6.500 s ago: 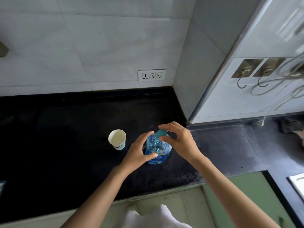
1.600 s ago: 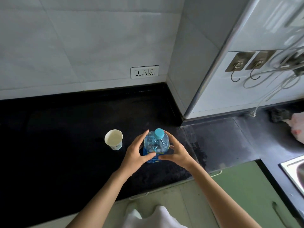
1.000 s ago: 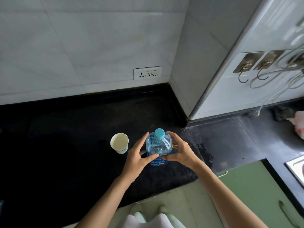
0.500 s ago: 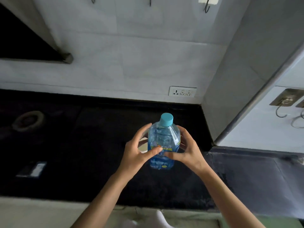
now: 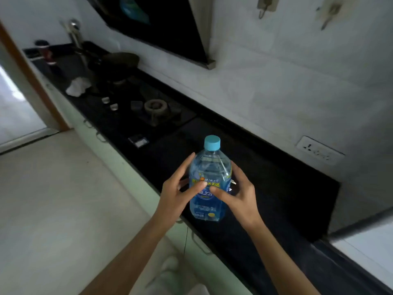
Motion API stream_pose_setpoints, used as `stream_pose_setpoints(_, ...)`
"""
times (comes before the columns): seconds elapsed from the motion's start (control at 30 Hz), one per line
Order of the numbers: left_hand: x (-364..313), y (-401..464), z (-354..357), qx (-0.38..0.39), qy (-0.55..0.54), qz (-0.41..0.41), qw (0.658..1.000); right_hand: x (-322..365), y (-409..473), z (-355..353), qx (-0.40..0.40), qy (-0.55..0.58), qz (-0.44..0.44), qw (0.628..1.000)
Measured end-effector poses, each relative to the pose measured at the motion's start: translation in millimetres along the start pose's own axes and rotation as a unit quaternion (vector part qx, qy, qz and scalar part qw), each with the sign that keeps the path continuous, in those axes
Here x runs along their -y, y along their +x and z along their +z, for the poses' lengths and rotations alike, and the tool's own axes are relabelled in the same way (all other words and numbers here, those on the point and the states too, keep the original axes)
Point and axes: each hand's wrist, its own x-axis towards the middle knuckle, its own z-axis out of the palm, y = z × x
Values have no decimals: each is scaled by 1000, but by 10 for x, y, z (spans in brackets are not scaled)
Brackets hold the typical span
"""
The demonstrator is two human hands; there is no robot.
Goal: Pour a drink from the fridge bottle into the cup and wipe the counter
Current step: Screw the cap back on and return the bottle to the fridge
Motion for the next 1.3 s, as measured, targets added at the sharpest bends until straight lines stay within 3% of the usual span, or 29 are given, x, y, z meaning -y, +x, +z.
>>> stream_pose_setpoints(0.3, -121, -855, -843, -237, 21, -23, 971, 31, 9, 1192, 198, 81, 7, 977)
stream_pose_setpoints(0.67, -383, -1810, -2403, -490, 64, -16, 869, 534, -52, 3396, 421, 125, -37, 898)
stream_pose_setpoints(0.93, -596, -2363, -3700, -561, 81, 4, 824, 934, -312, 4995, 490, 169, -48, 854)
stream_pose_setpoints(1.3, -655, -2164, -5212, -588, 74, 19, 805, 1181, 121, 6552, 525, 167, -49, 833)
